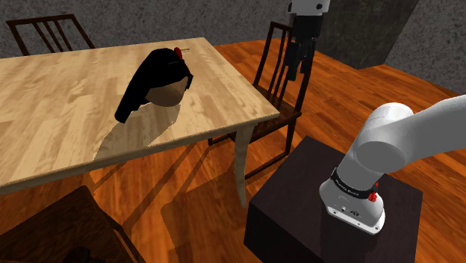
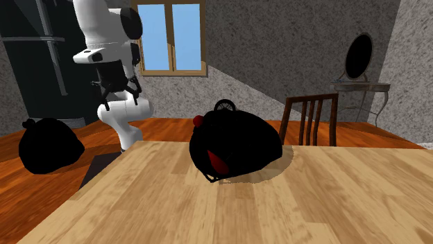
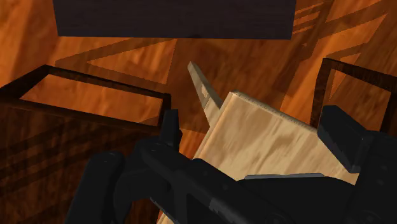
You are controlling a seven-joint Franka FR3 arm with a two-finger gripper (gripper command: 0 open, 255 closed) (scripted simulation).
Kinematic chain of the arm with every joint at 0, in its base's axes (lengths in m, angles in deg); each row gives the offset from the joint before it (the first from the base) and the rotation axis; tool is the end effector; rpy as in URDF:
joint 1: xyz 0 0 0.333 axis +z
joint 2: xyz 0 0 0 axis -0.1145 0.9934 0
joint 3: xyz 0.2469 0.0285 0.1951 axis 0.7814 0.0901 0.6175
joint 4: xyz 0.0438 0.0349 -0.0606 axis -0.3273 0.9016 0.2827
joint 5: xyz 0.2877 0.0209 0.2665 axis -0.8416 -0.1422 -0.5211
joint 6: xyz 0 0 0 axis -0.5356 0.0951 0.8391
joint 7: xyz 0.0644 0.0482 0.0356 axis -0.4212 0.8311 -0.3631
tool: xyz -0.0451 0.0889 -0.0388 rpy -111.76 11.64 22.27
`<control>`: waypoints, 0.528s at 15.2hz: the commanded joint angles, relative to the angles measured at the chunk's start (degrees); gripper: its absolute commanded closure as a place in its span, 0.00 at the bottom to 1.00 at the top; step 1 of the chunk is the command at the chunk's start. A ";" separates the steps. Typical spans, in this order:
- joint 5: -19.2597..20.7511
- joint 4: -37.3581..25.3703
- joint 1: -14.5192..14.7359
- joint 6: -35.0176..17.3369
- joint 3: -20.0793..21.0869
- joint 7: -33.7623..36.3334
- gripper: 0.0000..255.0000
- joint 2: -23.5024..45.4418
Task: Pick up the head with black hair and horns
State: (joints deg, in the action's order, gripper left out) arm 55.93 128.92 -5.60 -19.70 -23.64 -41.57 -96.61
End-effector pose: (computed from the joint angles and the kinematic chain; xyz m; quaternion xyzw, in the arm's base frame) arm 0.2967 -0.0036 0.5726 -0.9966 -0.0235 0.0578 0.0544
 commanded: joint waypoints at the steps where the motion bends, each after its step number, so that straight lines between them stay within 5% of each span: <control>1: 0.00 0.00 0.00 0.00 0.00 0.00 0.00 0.00; 8: -13.75 12.31 0.93 -15.99 5.53 11.93 0.00 -6.97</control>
State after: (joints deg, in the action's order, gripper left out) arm 44.49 139.17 -4.92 -32.41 -19.18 -31.42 -102.92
